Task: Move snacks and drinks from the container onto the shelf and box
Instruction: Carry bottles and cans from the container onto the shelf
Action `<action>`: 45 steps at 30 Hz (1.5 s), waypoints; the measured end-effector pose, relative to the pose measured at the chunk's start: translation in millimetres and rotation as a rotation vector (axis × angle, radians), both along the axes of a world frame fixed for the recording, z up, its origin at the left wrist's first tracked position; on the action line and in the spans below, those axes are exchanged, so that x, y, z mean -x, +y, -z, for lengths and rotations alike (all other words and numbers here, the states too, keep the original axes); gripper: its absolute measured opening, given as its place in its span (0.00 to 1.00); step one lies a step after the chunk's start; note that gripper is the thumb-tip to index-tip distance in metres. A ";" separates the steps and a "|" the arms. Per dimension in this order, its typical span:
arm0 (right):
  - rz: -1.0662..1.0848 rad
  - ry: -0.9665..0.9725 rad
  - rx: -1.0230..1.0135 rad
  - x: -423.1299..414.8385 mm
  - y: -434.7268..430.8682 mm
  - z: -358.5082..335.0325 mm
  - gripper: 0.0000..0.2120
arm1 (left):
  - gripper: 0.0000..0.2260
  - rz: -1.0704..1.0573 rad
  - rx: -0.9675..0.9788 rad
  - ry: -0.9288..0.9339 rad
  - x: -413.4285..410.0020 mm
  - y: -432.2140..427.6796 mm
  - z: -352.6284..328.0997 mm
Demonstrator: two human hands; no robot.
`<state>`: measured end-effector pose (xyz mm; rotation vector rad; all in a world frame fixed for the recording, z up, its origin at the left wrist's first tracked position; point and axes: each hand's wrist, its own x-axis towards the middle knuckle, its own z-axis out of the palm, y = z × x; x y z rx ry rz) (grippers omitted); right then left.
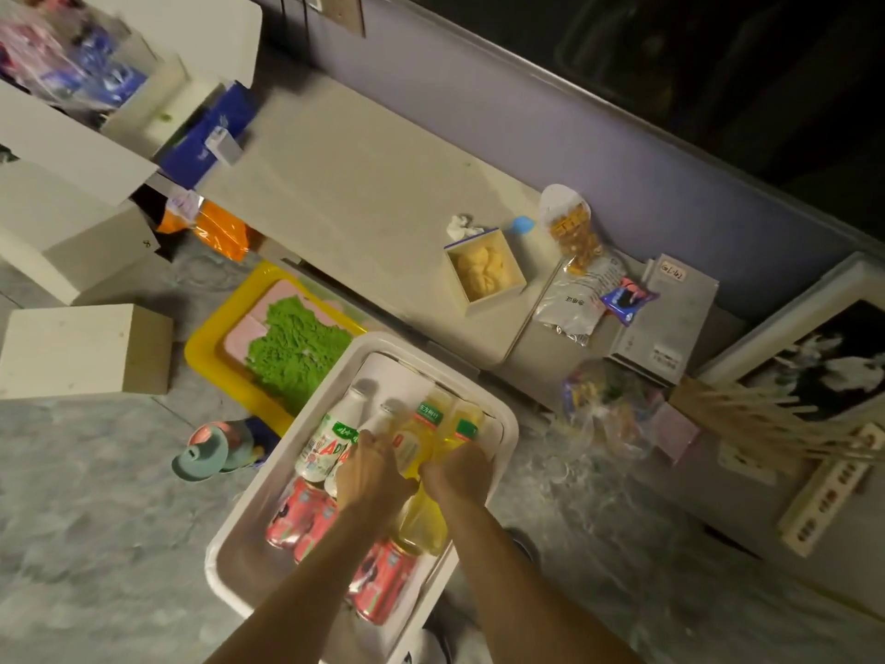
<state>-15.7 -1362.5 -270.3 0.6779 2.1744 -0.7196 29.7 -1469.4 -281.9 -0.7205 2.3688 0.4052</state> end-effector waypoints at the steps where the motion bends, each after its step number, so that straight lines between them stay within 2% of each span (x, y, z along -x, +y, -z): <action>1: 0.013 0.002 0.036 -2.8 3.0 -4.1 0.19 | 0.36 -0.011 0.002 0.005 -0.3 -0.8 0.5; 6: 0.003 0.094 0.058 -19.7 11.3 -17.5 0.23 | 0.35 -0.065 -0.003 0.049 -7.1 1.7 -2.4; 9: -0.003 0.158 0.042 -22.2 14.2 -32.2 0.26 | 0.31 -0.164 -0.084 0.085 -10.0 -1.5 -4.5; 13: -0.003 0.251 0.083 -24.3 21.2 -47.2 0.29 | 0.30 -0.235 -0.168 0.093 -11.3 -8.0 -8.8; 16: -0.030 0.331 0.132 -21.8 28.2 -59.3 0.29 | 0.31 -0.246 -0.196 0.148 -15.4 -9.3 -21.7; 18: -0.045 0.390 0.175 -17.7 32.9 -69.9 0.28 | 0.29 -0.249 -0.207 0.204 -18.1 -10.6 -39.4; 20: -0.089 0.435 0.196 -11.3 37.7 -88.7 0.29 | 0.26 -0.268 -0.180 0.251 -18.7 -11.6 -65.7; 24: -0.127 0.537 0.253 -0.8 53.9 -145.3 0.27 | 0.31 -0.315 -0.117 0.402 -14.9 -6.0 -131.4; 28: -0.163 0.597 0.320 8.5 79.1 -216.4 0.24 | 0.31 -0.358 -0.095 0.619 -8.2 12.8 -209.6; 30: -0.172 0.629 0.378 13.1 95.2 -252.6 0.22 | 0.32 -0.363 -0.088 0.656 -4.7 24.8 -253.0; 35: -0.128 0.715 0.476 20.0 139.4 -334.0 0.30 | 0.30 -0.312 -0.145 0.737 3.7 60.2 -357.3; 38: -0.055 0.795 0.497 14.7 169.3 -378.6 0.33 | 0.27 -0.232 -0.224 0.783 7.3 83.3 -407.1; 40: -0.004 0.843 0.496 6.6 193.1 -406.1 0.32 | 0.31 -0.155 -0.287 0.785 10.9 100.7 -434.1; 42: 0.067 0.884 0.477 -6.1 221.8 -433.4 0.29 | 0.36 -0.062 -0.367 0.800 15.2 123.4 -459.6; 45: 0.192 0.960 0.424 -31.9 271.6 -474.5 0.24 | 0.32 0.089 -0.445 0.823 17.2 169.3 -492.8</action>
